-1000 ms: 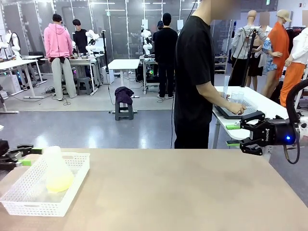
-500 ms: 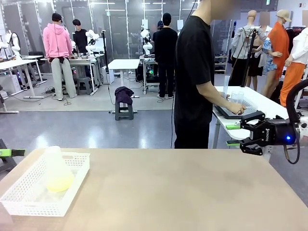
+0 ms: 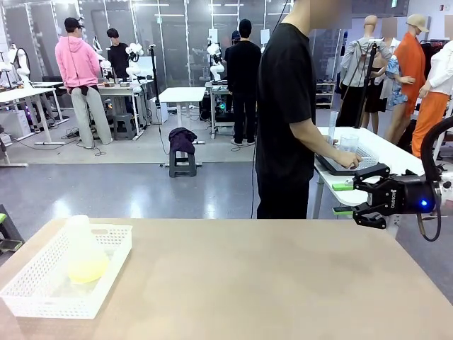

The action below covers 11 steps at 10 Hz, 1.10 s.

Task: Prepare the solutions needed for the experiment.
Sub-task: When the human places the Big flask in the center of the table, pick up the Big flask and place it in the left Organizing basket.

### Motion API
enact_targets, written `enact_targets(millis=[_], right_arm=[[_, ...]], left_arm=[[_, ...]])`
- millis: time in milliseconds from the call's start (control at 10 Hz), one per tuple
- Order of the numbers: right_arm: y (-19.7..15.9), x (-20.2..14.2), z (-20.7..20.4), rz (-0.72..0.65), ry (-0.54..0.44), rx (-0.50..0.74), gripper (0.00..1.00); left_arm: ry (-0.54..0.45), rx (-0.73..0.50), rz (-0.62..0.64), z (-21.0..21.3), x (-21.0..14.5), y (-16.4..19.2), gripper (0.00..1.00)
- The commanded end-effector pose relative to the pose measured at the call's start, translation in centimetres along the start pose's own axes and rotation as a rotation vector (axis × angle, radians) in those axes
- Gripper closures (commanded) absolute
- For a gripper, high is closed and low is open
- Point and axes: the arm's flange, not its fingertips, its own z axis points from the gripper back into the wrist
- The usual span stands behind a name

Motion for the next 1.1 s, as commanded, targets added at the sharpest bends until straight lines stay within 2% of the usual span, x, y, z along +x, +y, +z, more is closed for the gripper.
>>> enact_targets(millis=[0,300,400,1000], right_arm=[[0.07,-0.01,0.00,0.001,0.003,0.006,0.45],[0.07,-0.01,0.00,0.001,0.003,0.006,0.45],[0.07,-0.01,0.00,0.001,0.003,0.006,0.45],[0.07,-0.01,0.00,0.001,0.003,0.006,0.45]], left_arm=[[0.013,-0.078,0.081,0.06,0.16,-1.48,0.13],[-0.018,-0.117,0.036,-0.43,-0.20,-1.47,0.13],[0.031,-0.085,0.073,-0.67,-0.40,-0.95,0.13],[0.031,-0.085,0.073,-0.67,-0.40,-0.95,0.13]])
